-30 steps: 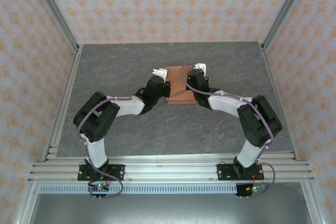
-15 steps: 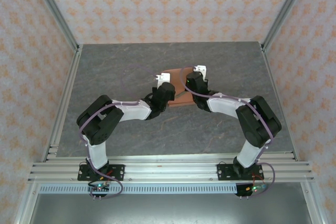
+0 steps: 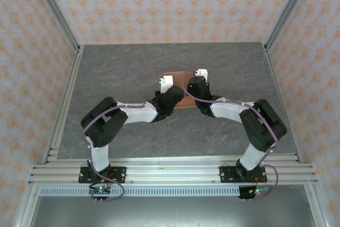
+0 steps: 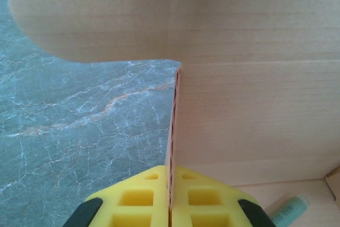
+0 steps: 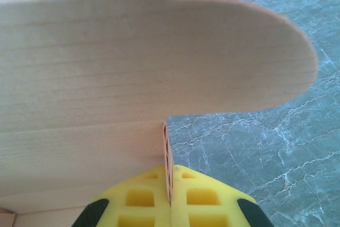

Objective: Fold the paper box

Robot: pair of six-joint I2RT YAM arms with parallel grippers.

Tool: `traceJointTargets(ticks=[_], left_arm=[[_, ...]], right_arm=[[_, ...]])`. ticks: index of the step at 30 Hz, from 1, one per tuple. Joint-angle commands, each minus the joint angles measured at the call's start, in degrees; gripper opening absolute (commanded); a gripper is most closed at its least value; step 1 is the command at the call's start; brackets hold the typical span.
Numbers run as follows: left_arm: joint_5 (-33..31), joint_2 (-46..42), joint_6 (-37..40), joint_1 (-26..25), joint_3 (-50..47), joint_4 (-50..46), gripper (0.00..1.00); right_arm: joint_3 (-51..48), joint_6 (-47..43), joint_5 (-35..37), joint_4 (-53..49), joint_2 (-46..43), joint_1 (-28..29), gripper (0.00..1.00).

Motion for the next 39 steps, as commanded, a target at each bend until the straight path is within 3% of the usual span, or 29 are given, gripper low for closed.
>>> traceJointTargets(ticks=[1, 39], left_arm=[[-3.76, 0.49, -1.97, -0.91, -1.59, 4.19, 0.06], [-16.74, 5.38, 0.88, -7.3, -11.35, 20.3, 0.07]], right_arm=[[-2.33, -2.14, -3.25, 3.9, -1.79, 0.77, 0.02], [-18.9, -0.09, -2.95, 22.88, -3.39, 2.86, 0.01]])
